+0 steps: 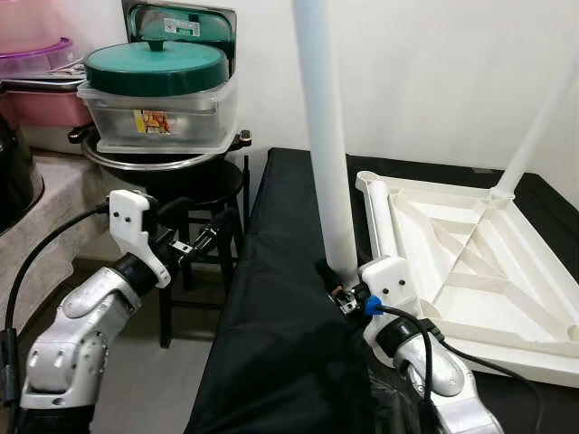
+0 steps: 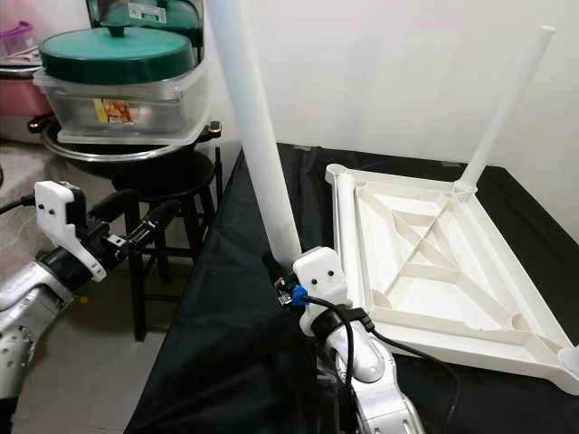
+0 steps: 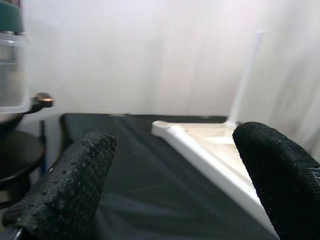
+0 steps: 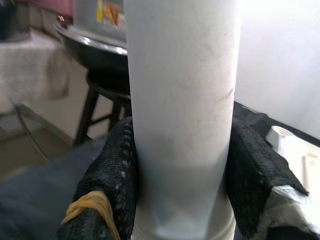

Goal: Building children table

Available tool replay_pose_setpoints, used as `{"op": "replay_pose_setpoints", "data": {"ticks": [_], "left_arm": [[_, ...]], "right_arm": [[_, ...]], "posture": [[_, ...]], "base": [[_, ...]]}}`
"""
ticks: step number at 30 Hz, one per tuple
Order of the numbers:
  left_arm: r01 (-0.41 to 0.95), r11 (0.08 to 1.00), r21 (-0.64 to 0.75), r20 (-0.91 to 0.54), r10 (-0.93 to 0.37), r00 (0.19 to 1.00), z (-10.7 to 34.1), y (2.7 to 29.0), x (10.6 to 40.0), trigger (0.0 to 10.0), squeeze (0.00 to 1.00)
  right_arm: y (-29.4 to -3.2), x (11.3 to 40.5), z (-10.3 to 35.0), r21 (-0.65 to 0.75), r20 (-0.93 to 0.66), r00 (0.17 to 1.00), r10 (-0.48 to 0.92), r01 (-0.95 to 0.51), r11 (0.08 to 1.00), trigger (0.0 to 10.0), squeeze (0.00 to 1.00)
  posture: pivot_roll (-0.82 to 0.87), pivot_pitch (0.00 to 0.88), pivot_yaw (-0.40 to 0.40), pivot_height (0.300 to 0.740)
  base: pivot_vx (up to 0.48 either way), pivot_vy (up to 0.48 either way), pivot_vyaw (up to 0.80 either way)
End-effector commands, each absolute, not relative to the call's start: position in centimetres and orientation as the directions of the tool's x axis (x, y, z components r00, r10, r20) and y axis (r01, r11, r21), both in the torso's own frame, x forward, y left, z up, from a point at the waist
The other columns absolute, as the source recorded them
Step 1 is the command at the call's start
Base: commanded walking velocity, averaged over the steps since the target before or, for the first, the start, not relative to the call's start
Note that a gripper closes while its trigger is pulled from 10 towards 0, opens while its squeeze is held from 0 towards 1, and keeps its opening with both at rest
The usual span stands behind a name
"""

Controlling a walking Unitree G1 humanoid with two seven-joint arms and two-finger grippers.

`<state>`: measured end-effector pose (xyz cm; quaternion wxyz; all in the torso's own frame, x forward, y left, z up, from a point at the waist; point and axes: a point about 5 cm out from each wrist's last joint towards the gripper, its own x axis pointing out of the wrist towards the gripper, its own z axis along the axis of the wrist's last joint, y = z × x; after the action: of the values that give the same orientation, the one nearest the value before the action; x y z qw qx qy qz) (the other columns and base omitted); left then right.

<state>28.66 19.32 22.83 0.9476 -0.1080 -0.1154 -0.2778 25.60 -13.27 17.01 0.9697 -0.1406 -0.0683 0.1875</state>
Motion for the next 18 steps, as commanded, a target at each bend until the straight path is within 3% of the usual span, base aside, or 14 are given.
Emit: {"op": "replay_pose_setpoints", "data": {"ticks": [1,9,18], "left_arm": [[0.586,0.798,-0.142,0.300,-0.529,0.794,23.6,19.5,28.3,10.0,0.00],[0.674,0.708,-0.210,0.369,-0.582,0.725,24.5,19.6,27.1,10.0,0.00],[0.764,0.611,-0.208,0.409,-0.656,0.635,25.6,18.0,26.9,10.0,0.00]], "right_arm": [[-14.0,25.9,17.3,-0.316,0.091,0.925,0.370,-0.326,0.891,10.0,0.00],[-15.3,26.6,17.2,-0.355,0.074,0.922,0.379,-0.331,0.874,10.0,0.00],[-13.2,26.5,15.8,-0.379,-0.003,0.860,0.510,-0.473,0.795,10.0,0.00]], "posture": [[0.03,0.000,-0.074,0.740],[0.05,0.000,-0.083,0.740],[0.04,0.000,-0.081,0.740]], "base": [[0.000,0.000,0.00],[0.000,0.000,0.00],[0.000,0.000,0.00]]}}
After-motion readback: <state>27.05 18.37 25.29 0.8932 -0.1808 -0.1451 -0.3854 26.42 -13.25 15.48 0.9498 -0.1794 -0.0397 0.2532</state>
